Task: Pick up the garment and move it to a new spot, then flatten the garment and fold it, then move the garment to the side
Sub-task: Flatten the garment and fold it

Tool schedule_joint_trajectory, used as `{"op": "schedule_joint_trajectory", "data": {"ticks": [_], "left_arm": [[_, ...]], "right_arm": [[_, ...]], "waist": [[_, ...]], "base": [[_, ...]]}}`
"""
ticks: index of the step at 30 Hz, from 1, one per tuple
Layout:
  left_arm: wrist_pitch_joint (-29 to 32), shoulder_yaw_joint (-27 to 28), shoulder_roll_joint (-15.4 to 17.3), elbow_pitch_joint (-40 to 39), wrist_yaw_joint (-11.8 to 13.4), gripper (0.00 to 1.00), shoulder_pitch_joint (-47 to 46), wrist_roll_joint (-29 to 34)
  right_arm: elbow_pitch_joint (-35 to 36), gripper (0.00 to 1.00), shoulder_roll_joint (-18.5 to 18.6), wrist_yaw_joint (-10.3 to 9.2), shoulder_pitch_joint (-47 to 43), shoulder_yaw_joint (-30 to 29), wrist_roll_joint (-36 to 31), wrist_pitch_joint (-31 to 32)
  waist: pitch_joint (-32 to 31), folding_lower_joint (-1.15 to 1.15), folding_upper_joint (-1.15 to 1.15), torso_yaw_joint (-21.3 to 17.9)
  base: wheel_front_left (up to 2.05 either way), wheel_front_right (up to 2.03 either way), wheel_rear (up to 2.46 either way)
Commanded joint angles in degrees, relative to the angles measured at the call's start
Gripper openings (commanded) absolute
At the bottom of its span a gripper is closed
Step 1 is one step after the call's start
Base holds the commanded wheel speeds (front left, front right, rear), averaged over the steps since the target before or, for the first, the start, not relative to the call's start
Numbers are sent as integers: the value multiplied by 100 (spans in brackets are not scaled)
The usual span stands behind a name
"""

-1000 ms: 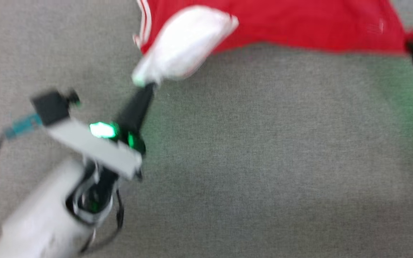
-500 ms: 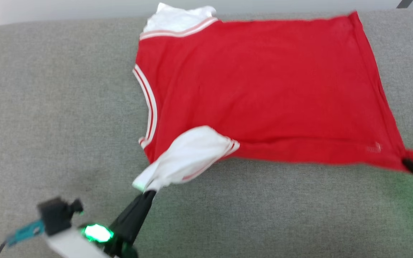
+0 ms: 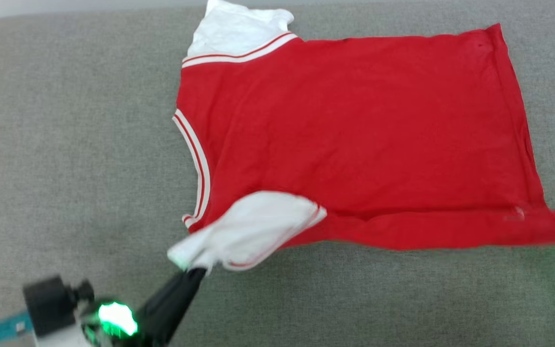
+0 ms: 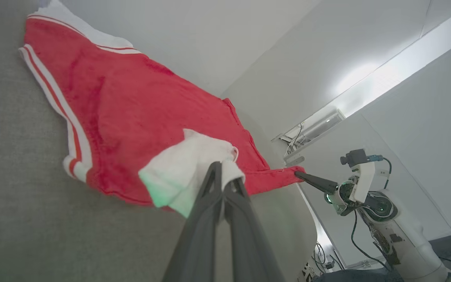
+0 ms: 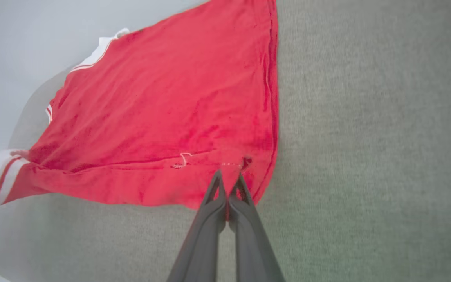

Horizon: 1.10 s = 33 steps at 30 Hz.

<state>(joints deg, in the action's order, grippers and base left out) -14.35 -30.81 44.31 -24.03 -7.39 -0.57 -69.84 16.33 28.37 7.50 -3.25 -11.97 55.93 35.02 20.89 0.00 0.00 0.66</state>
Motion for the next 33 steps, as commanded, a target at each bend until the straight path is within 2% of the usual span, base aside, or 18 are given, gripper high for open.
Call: {"op": "schedule_joint_trajectory", "data": {"ticks": [1,7,13,17,22,28,31,33], "left_arm": [[83,21,-31,13,-12,0,-339,-37],[579,-35,-3,419,-12,0,-1657,-356],[833,-131,-146,1213,-11,0,-2857,-734],[877,-298,-276,1682,-12,0,-3277,-797],[723,-575,-436,2574,-12,0,-3647,-639],[517,-881,-590,3496,-11,0,-3936,-412],[511,-1129,-613,3961,-11,4,-4114,-151],[504,-1266,-666,4178,-11,15,-4200,-65]], "right_arm": [[3,0,-116,-3,357,-12,-112,68],[-431,0,-286,-3,1519,67,-293,278],[-1212,0,-381,-3,2497,178,-528,249],[-1563,0,-391,-2,2802,313,-596,270],[-2025,0,-493,-2,3121,611,-684,-19],[-2530,0,-429,-2,3309,986,-809,-398],[-2692,0,-372,-2,3332,1136,-753,-546],[-2785,0,-336,-2,3355,1231,-716,-624]], "waist": [[39,0,0,-21],[204,0,0,4],[405,0,0,-25],[509,0,0,-41],[660,0,0,-125],[814,0,0,-117],[848,0,0,-117],[847,0,0,-122]], "base": [[0,0,0],[0,0,0],[0,0,0],[0,0,0],[0,0,0],[0,0,0],[0,0,0],[0,0,0]]}}
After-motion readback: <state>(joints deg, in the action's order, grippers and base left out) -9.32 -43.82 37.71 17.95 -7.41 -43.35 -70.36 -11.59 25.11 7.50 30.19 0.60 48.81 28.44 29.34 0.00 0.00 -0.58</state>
